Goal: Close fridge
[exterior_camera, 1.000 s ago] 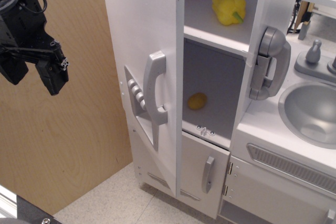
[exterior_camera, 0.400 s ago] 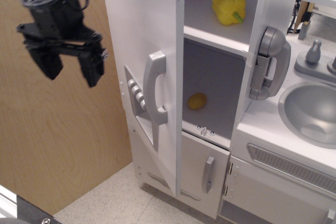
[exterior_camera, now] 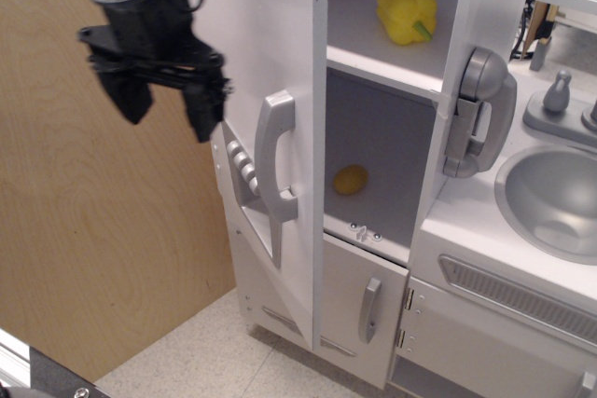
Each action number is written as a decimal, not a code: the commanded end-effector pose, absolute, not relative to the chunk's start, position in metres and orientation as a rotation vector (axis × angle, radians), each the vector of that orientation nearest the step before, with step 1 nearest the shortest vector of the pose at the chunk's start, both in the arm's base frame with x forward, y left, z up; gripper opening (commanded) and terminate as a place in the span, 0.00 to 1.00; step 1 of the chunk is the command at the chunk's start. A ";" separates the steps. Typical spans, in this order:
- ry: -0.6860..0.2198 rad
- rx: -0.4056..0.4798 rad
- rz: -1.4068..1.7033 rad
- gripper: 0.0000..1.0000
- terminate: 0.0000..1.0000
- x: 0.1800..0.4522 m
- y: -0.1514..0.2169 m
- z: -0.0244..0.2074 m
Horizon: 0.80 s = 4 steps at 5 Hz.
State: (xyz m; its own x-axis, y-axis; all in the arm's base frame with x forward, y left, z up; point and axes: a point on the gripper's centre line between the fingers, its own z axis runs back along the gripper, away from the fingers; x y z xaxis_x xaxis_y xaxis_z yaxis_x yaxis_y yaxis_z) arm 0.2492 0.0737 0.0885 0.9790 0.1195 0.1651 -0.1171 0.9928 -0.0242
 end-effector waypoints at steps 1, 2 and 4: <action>-0.211 -0.041 0.066 1.00 0.00 0.284 0.059 0.119; -0.215 -0.054 0.046 1.00 0.00 0.294 0.055 0.122; -0.238 -0.052 0.049 1.00 0.00 0.313 0.048 0.126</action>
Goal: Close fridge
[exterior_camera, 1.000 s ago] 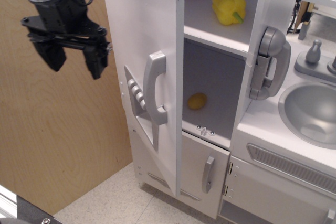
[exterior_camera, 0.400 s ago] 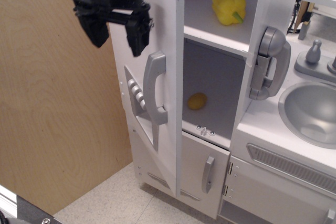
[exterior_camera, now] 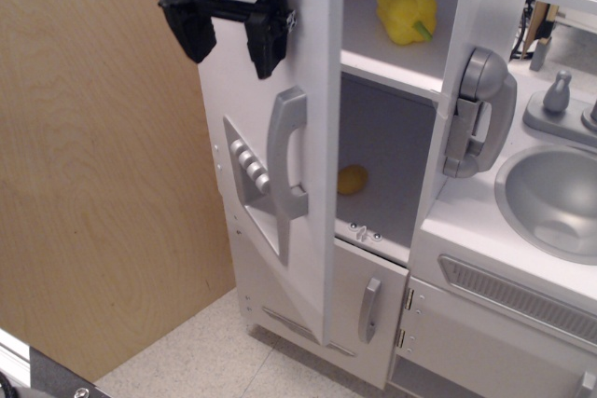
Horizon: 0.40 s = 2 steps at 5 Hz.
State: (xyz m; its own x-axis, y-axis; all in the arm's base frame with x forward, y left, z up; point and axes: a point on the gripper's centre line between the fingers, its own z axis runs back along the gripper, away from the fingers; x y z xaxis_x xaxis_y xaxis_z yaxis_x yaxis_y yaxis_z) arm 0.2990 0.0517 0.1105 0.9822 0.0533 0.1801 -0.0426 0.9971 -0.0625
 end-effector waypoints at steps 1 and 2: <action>-0.248 -0.067 0.067 1.00 0.00 0.324 0.044 0.130; -0.263 -0.078 0.090 1.00 0.00 0.333 0.042 0.133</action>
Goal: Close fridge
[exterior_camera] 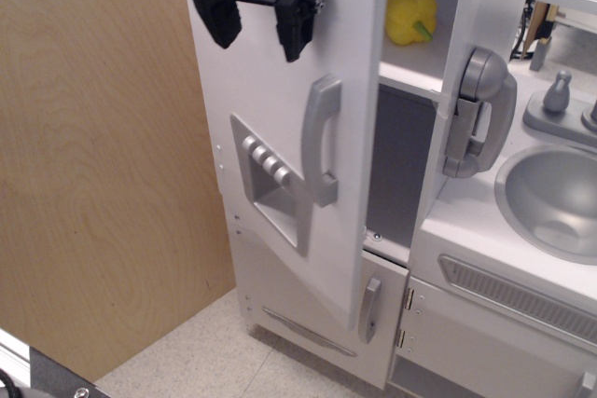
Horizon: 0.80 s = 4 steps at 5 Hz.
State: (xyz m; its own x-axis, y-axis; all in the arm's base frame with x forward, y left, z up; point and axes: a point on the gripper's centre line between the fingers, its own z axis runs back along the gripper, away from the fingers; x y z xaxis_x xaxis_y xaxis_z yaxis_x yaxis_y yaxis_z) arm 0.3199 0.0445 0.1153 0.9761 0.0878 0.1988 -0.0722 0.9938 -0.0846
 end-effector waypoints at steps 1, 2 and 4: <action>-0.255 -0.100 0.135 1.00 0.00 0.342 0.040 0.139; -0.279 -0.101 0.156 1.00 0.00 0.350 0.038 0.143; -0.280 -0.109 0.199 1.00 0.00 0.364 0.037 0.146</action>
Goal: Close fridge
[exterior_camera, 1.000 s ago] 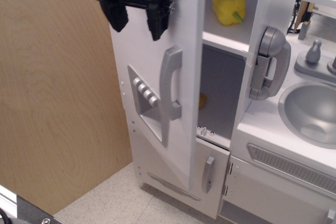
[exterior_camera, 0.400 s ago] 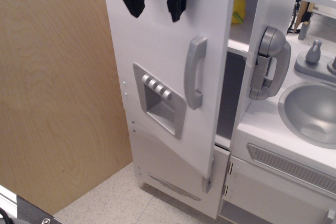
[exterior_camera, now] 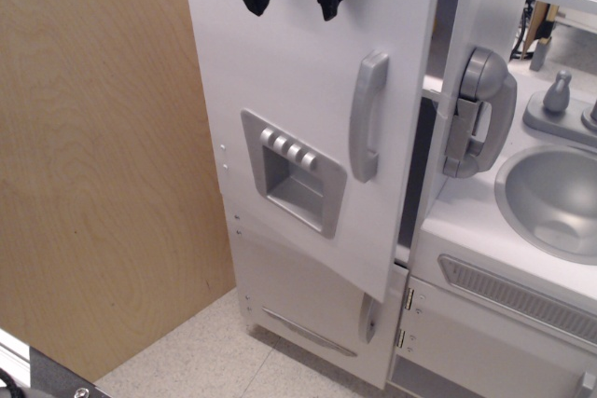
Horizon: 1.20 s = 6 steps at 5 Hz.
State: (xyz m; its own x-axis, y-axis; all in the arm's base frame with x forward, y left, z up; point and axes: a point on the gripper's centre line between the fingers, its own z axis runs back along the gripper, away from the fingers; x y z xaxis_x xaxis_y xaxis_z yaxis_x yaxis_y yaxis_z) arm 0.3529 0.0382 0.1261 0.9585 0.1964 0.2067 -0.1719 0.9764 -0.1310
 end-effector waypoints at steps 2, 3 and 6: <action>-0.273 -0.117 0.239 1.00 0.00 0.380 0.040 0.149; -0.268 -0.120 0.254 1.00 0.00 0.385 0.042 0.150; -0.264 -0.132 0.156 1.00 0.00 0.339 0.042 0.151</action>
State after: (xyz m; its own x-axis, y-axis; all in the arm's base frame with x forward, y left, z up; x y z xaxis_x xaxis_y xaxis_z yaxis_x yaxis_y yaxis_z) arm 0.3351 0.0393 0.1306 0.9675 0.1717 0.1856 -0.1427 0.9768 -0.1598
